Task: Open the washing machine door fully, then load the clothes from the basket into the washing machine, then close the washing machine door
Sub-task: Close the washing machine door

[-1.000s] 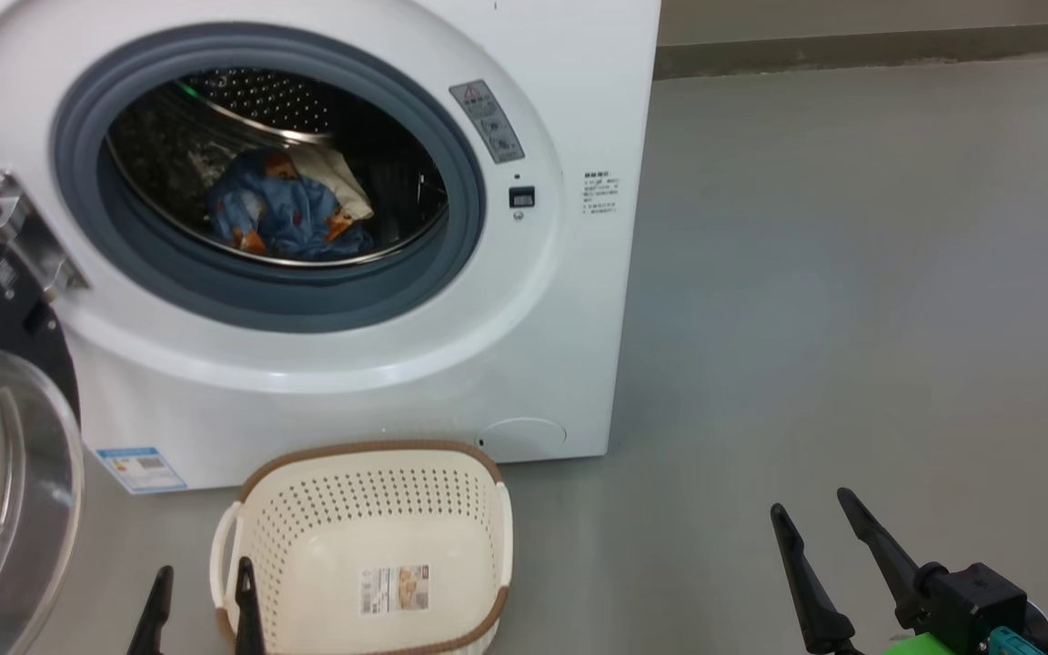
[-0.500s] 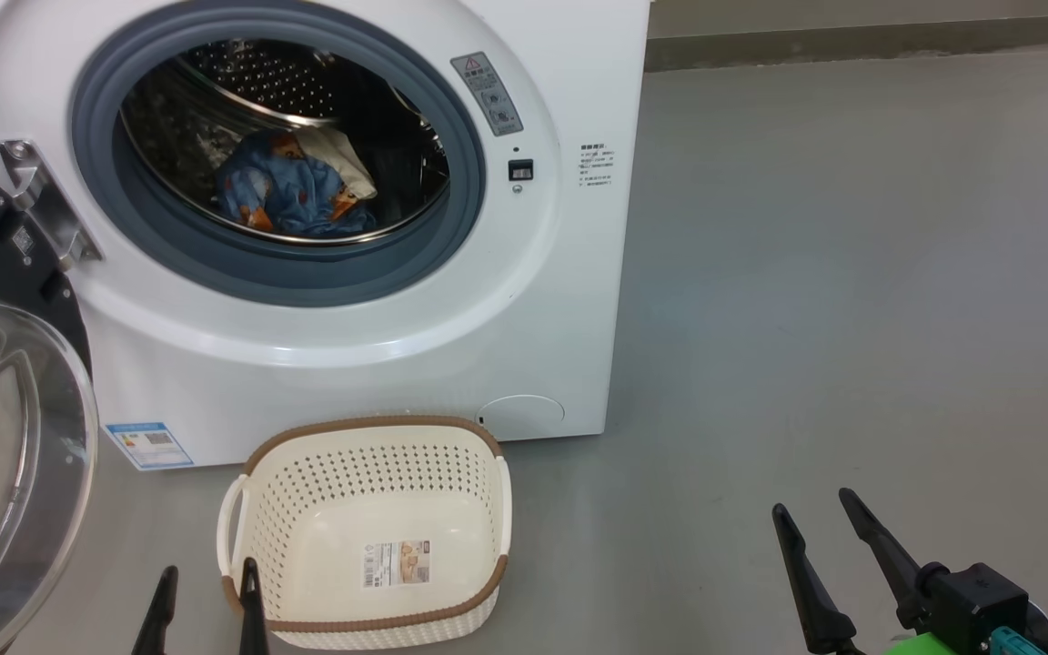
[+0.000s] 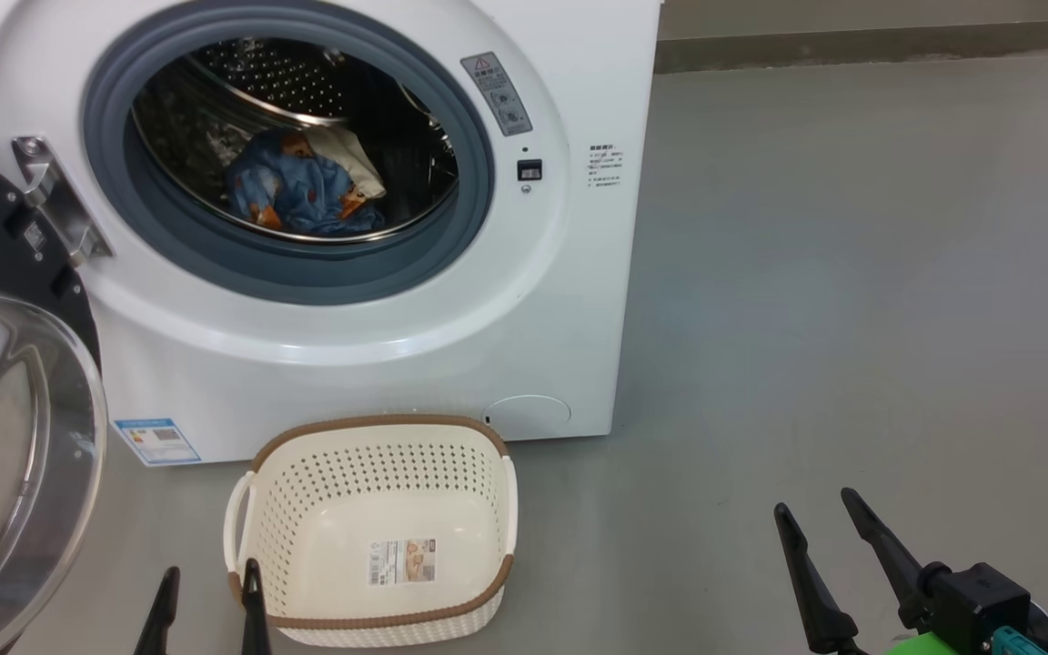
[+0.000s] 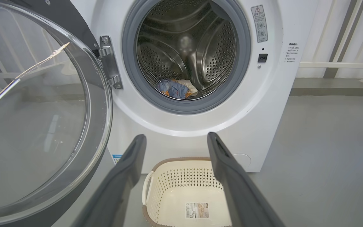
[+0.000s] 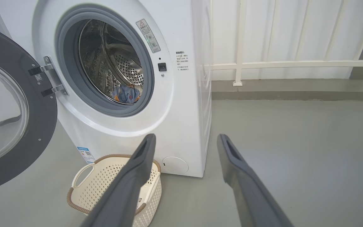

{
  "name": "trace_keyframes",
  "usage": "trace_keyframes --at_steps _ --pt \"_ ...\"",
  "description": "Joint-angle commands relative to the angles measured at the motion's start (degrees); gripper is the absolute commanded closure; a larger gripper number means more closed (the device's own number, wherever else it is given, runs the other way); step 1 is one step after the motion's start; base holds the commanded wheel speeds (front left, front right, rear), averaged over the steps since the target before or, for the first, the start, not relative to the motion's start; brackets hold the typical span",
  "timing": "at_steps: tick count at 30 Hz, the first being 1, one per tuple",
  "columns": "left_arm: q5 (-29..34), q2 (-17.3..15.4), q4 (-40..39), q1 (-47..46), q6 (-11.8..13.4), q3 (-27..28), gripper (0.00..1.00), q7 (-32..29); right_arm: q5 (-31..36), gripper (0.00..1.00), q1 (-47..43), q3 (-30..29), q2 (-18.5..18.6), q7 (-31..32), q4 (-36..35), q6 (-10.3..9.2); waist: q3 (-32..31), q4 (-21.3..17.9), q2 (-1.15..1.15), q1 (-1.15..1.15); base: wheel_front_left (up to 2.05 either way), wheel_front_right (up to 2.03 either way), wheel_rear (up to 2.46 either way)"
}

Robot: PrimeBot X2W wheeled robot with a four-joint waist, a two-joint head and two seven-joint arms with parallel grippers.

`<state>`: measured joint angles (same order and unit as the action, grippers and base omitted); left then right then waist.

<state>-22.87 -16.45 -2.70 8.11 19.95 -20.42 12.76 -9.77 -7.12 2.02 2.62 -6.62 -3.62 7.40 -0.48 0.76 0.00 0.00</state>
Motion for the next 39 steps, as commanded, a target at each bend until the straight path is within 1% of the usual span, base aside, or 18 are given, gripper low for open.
trace_keyframes --at_steps 1,6,10,14,28,34,39 --pt "0.28 -1.17 -1.62 -2.26 0.43 1.85 0.0 0.48 -0.1 0.0 1.12 1.19 0.26 -0.1 -1.49 0.09 0.02 0.24 0.0 0.0 0.0 0.0 0.0" --pt "0.26 -1.2 -1.72 -2.37 0.48 1.69 0.0 0.48 0.01 0.0 0.95 0.99 0.26 -0.03 -1.68 0.09 0.15 1.09 0.0 0.0 0.0 0.0 0.0" --pt "0.29 -1.16 -1.93 -2.64 0.46 1.5 0.0 0.55 0.17 0.0 0.82 1.02 0.26 0.14 -2.01 0.09 0.45 3.02 0.0 0.0 0.0 0.0 0.0" --pt "0.31 -1.06 -2.25 -2.84 0.63 1.59 0.0 0.73 0.46 0.0 0.91 1.15 0.26 0.36 -2.41 0.09 0.9 6.17 0.0 0.0 0.0 0.0 0.0" --pt "-0.24 -0.4 -1.92 -2.94 0.57 2.1 0.0 1.46 1.27 0.0 1.95 2.24 0.26 1.23 -3.26 0.09 1.21 19.26 0.0 0.0 0.0 0.0 0.0" --pt "-0.45 0.26 -1.48 -2.81 0.45 2.15 0.0 1.73 1.43 0.0 1.95 3.02 0.26 1.73 -3.62 0.09 1.06 22.94 0.0 0.0 0.0 0.0 0.0" --pt "-0.55 0.6 -1.4 -2.84 0.27 2.43 0.0 1.9 1.39 0.0 2.54 3.9 0.26 1.81 -3.62 0.09 1.5 25.05 0.0 0.0 0.0 0.0 0.0"
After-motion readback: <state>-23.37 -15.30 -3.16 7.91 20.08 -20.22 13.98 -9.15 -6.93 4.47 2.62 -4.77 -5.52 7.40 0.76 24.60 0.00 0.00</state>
